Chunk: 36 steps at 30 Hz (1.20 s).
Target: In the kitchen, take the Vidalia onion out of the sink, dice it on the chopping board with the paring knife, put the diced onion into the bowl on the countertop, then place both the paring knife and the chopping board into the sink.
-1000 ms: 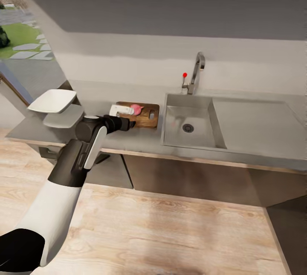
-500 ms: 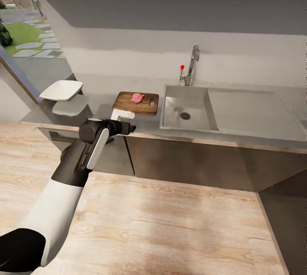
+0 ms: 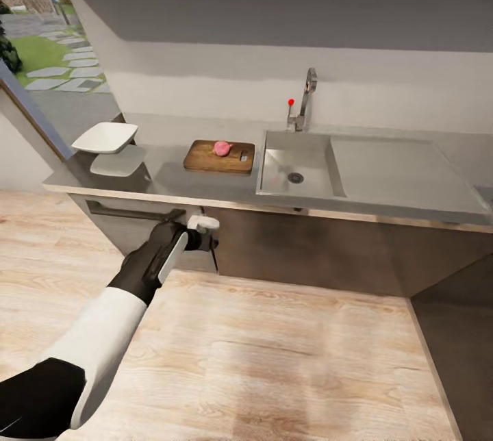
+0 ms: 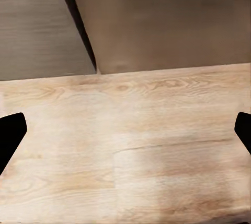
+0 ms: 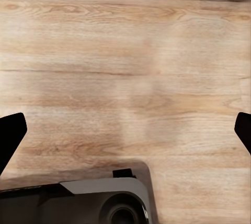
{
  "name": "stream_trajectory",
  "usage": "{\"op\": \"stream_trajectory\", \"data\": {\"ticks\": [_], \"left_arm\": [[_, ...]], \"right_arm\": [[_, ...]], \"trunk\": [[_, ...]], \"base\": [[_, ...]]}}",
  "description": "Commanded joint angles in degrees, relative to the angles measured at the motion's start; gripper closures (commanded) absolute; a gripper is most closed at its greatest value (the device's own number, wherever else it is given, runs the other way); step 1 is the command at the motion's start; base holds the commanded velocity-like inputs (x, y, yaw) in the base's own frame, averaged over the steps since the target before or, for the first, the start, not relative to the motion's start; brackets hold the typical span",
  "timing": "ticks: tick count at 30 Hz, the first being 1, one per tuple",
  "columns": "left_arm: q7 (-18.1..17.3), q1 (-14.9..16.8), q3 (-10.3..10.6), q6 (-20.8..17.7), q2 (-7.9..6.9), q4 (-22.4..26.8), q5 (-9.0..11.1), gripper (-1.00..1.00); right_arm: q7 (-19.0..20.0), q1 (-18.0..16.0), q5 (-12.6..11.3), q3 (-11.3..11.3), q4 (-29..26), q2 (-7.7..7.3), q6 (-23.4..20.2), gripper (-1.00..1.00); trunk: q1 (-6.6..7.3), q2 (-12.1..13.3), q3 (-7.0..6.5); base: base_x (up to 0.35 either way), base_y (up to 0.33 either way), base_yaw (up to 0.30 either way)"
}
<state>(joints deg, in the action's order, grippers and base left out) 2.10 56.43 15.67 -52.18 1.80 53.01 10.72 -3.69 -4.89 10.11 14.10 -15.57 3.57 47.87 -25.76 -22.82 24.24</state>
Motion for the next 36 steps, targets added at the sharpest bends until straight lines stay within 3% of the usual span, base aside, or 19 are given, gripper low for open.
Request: {"op": "stream_trajectory", "data": {"ticks": [1,3,5,7,11,13,14,19,21,25,28,33,34,36], "left_arm": [[0.2,0.0,0.1,2.7,0.14,-3.6,0.3,-1.0],[0.2,-0.1,0.1,6.6,0.53,-9.2,0.3,-1.0],[0.1,-0.1,0.1,16.0,1.1,-22.1,0.3,-1.0],[0.1,-0.1,0.1,22.5,1.4,-29.1,0.3,-1.0],[0.1,-0.1,0.1,41.5,2.15,-47.5,0.3,-1.0],[0.2,-0.2,0.1,49.0,2.33,-52.6,0.3,-1.0],[-0.4,-2.4,0.1,57.6,2.24,-56.0,0.3,-1.0],[-1.5,-8.5,0.1,65.8,1.23,-57.5,0.3,-1.0],[-1.6,-13.7,0.1,73.7,0.41,-57.7,0.4,-1.0],[-1.6,-19.4,0.1,82.0,-0.39,-57.8,0.3,-1.0],[-1.4,-27.0,0.1,94.4,-2.01,-57.9,0.3,-1.0],[-0.8,-30.5,0.0,104.0,-2.53,-57.9,0.4,-1.0],[1.6,-31.2,0.0,106.5,-3.0,-57.9,0.4,-1.0],[4.6,-31.5,0.0,107.0,-3.32,-57.8,0.4,-1.0]], "right_arm": [[-0.4,0.0,0.6,0.3,0.0,0.03,0.1,-1.0],[-0.4,0.0,0.6,0.3,0.0,0.03,0.0,-1.0],[-0.4,0.0,0.6,0.3,0.1,-0.04,-0.1,-1.0],[-0.4,0.0,0.6,0.4,0.1,-0.05,-0.1,-1.0],[-0.4,0.0,0.6,0.4,0.1,-0.05,-0.2,-1.0],[-0.4,0.0,0.6,0.5,0.1,-0.05,-0.2,-1.0],[-0.4,0.0,0.5,0.6,0.2,-0.11,-0.2,-1.0],[-0.4,0.0,0.5,0.6,0.3,-0.27,-0.4,-1.0],[-0.2,0.0,0.5,0.4,0.8,-0.48,-0.4,-1.0],[0.1,0.0,0.6,0.3,1.9,-0.61,-0.5,-1.0],[0.1,0.0,0.8,0.3,2.2,-0.98,-4.3,-1.0],[-0.1,0.0,0.6,0.5,1.3,-1.91,-7.8,-1.0],[-0.2,0.0,0.5,0.6,0.5,-1.96,-8.3,-1.0],[-0.2,0.0,0.5,0.6,0.2,-1.99,-8.5,-1.0]], "trunk": [[-0.02,-0.1,0.08],[-0.02,-0.1,0.08],[-0.02,-0.1,0.08],[-0.02,-0.1,0.08],[-0.02,-0.1,0.08],[-0.02,-0.1,0.08],[-0.02,-0.1,0.08],[-0.02,-0.1,0.08],[-0.02,-0.1,0.08],[-0.02,-0.1,0.08],[-0.02,-0.1,0.08],[-0.02,-0.1,0.08],[-0.02,-0.1,0.08],[-0.02,-0.1,0.08]], "base": [[-0.003,0.0,0.0],[-0.002,0.0,0.0],[0.0,0.0,0.0],[0.0,0.0,0.0],[0.0,0.0,0.0],[0.0,0.0,0.0],[0.0,0.0,0.0],[0.0,0.0,0.0],[0.0,0.0,0.0],[0.0,0.0,0.0],[0.0,0.0,0.0],[0.0,0.0,0.0],[0.0,0.0,0.0],[0.0,0.0,-0.018]]}}
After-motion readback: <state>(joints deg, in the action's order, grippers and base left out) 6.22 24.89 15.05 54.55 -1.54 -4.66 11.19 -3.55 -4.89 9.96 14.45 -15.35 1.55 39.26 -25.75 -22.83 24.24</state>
